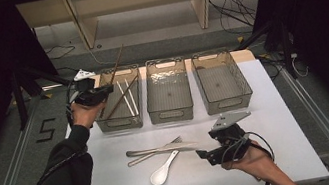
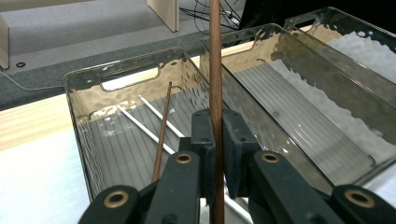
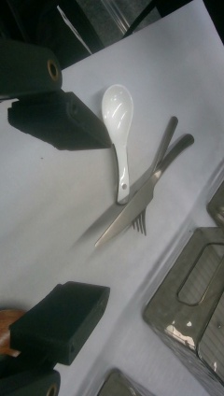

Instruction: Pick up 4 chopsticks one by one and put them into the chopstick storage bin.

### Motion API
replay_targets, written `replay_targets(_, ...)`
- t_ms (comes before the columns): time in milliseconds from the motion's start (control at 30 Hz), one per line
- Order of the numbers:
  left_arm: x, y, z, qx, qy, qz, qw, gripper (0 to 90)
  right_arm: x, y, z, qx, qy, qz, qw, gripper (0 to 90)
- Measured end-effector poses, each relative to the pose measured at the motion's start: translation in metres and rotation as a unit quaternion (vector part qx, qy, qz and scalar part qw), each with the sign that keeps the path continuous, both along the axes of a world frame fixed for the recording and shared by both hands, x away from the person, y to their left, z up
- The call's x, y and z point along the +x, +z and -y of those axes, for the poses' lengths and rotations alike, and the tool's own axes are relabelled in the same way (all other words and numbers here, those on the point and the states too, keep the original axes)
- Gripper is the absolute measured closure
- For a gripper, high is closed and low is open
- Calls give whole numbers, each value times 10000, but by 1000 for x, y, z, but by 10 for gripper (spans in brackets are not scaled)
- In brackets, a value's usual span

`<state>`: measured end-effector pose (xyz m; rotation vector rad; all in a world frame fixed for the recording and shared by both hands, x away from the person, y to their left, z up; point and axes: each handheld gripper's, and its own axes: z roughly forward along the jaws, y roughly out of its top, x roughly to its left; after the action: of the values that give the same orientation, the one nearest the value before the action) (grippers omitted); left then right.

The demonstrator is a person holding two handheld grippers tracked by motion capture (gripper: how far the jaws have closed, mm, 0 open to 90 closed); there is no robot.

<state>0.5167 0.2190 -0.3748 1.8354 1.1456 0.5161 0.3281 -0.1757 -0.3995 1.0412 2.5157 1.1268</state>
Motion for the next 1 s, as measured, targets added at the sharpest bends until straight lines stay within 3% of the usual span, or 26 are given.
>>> replay_targets(533, 20, -18, -3, -37, 307, -156, 9994, 811, -1, 1, -1, 24, 86, -9, 10000, 250)
replay_targets(600, 20, -18, -3, -132, 338, -260, 9990, 710, -1, 1, -1, 17, 103, -5, 9999, 250)
replay_targets(700, 16, -16, -2, -70, 323, -307, 9990, 644, -1, 0, -1, 17, 103, -9, 9999, 250)
replay_targets(767, 13, -12, -1, -154, 346, -399, 9985, 573, -1, 0, -1, 10, 97, -6, 10000, 251)
replay_targets(900, 3, -2, 3, -313, 130, -655, 9973, 449, -1, 1, -1, 9, 95, -13, 10000, 251)
replay_targets(1000, -9, 4, 8, -322, -85, -654, 9973, 345, -1, 1, -1, 10, 73, -9, 10000, 251)
